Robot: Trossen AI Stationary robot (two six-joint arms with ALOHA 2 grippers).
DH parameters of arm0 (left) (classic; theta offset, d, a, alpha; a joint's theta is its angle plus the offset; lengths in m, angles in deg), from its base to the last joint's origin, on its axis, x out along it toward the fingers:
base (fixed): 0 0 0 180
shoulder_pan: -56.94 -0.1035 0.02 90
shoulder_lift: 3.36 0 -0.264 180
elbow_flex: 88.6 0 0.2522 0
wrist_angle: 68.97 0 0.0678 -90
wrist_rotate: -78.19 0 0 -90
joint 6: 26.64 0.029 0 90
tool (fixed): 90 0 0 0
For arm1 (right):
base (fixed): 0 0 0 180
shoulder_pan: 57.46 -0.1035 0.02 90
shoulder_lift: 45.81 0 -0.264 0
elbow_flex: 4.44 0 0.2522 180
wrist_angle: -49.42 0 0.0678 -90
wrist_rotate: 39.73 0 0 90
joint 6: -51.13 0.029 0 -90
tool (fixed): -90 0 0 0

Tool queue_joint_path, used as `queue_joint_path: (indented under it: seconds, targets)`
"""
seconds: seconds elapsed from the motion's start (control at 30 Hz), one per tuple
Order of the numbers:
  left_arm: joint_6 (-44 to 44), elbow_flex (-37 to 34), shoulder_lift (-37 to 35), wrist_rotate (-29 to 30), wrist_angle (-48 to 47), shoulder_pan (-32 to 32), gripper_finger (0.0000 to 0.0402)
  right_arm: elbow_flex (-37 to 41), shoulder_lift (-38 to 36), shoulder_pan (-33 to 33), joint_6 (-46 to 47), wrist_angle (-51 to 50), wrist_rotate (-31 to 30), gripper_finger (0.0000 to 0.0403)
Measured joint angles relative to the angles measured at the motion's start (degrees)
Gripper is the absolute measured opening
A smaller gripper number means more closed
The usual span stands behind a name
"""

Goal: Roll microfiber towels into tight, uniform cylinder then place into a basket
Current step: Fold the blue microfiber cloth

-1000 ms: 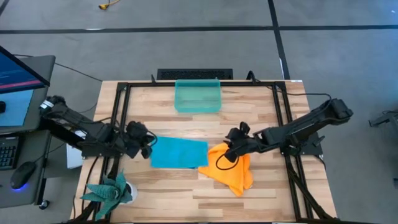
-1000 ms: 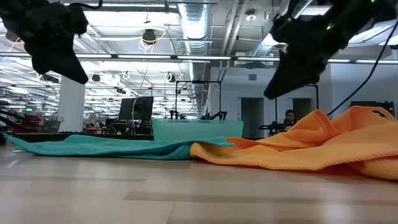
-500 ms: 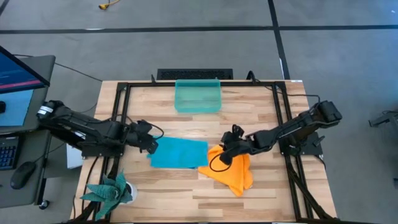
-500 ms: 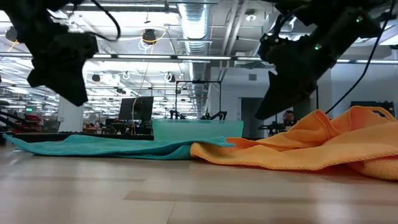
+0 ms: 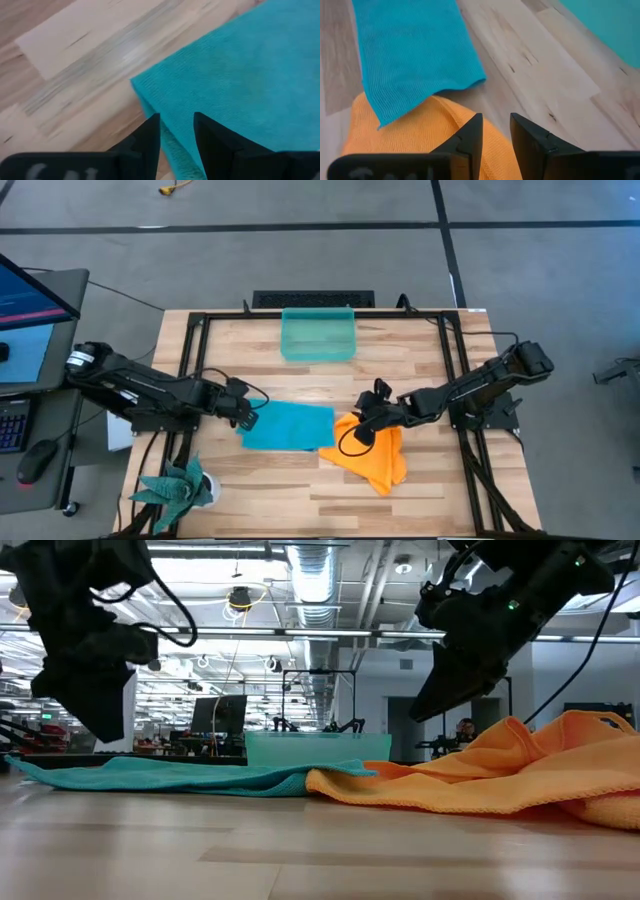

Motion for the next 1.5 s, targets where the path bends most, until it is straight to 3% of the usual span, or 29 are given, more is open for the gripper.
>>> queue_joint_path:
  seconds: [0.27, 0.63, 1.0, 1.17, 1.3, 1.5]
  targets:
    - [-3.42, -3.08, 0.19, 2.59, 2.47, 0.00, 0.0110, 0.00, 0.00, -0.11, -0.20, -0.05, 0.00, 0.0120]
    - [-4.05, -9.30, 0.20, 2.03, 13.70, 0.00, 0.0110, 0.00, 0.00, -0.11, -0.22, -0.05, 0.00, 0.0120]
    - [-1.19, -9.58, 0.20, 0.59, 17.46, 0.00, 0.0109, 0.00, 0.00, -0.11, -0.95, -0.05, 0.00, 0.0120]
    - [0.53, -9.58, 0.20, 0.87, 17.50, 0.01, 0.0108, 0.00, 0.00, -0.11, 7.05, 0.35, 1.25, 0.0120]
    - [2.24, -9.58, 0.20, 2.62, 17.57, 0.02, 0.0083, 0.00, 0.00, -0.11, 12.37, 2.05, 1.94, 0.0120]
    - [4.37, -9.58, 0.20, 4.52, 17.63, 0.00, 0.0014, 0.00, 0.00, 0.11, 12.23, 8.53, 1.90, 0.0120]
